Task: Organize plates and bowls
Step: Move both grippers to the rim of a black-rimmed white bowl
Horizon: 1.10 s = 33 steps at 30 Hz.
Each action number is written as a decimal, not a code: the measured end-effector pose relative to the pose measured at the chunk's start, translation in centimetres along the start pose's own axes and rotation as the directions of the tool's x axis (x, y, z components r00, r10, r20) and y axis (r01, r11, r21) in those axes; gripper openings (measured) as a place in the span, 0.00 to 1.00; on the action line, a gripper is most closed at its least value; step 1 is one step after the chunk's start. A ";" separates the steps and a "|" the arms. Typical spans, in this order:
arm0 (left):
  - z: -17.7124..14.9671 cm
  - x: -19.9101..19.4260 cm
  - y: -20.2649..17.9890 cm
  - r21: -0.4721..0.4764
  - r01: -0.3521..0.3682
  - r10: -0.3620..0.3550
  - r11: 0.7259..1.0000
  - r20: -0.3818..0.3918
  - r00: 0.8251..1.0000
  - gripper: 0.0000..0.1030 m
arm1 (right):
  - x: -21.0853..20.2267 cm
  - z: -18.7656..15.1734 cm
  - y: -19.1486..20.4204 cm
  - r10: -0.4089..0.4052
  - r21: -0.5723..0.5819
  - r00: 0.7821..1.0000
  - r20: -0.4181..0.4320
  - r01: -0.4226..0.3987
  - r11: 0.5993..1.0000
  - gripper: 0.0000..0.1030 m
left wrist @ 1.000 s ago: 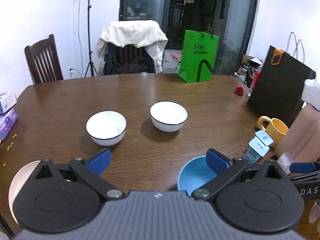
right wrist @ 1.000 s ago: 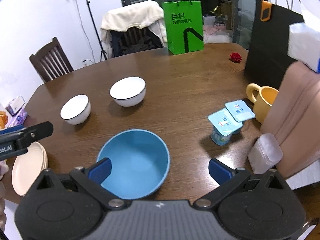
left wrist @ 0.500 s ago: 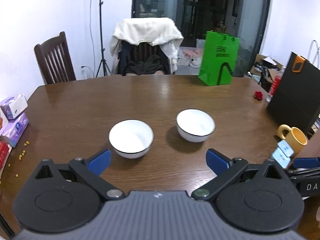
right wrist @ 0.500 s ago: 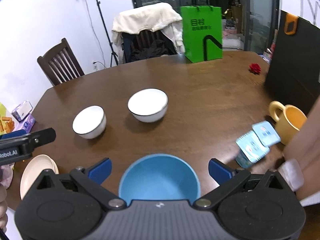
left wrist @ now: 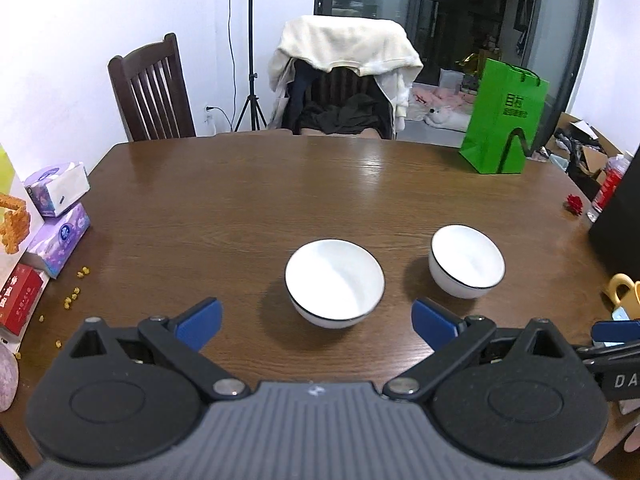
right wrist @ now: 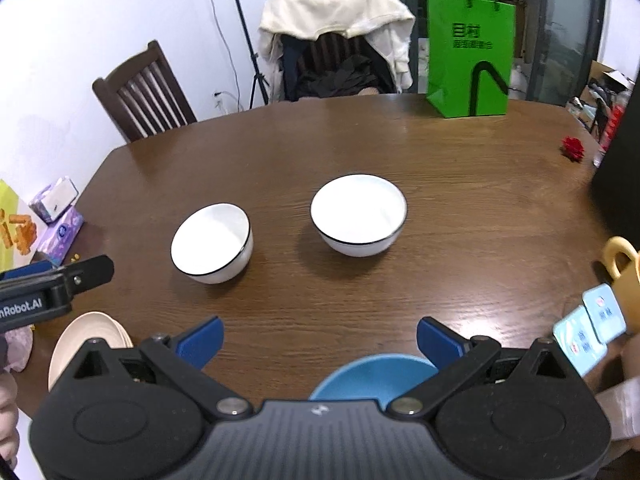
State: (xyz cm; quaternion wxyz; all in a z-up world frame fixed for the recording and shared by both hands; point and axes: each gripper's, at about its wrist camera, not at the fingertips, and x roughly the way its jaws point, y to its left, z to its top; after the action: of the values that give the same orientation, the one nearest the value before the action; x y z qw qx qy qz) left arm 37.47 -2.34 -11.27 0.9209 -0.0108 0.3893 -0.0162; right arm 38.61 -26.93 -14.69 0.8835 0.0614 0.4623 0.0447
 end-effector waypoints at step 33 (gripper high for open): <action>4.1 14.6 7.2 -0.109 -0.132 0.105 0.985 -0.220 0.970 0.94 | 14.4 8.7 8.5 0.002 -0.118 0.977 -0.213 -0.027 0.993 0.82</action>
State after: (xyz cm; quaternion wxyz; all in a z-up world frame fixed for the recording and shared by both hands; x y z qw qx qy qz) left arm 50.77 4.27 -19.11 0.8706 -0.0422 0.4863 0.0617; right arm 53.78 -17.19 -20.22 0.8307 0.0065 0.5501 0.0852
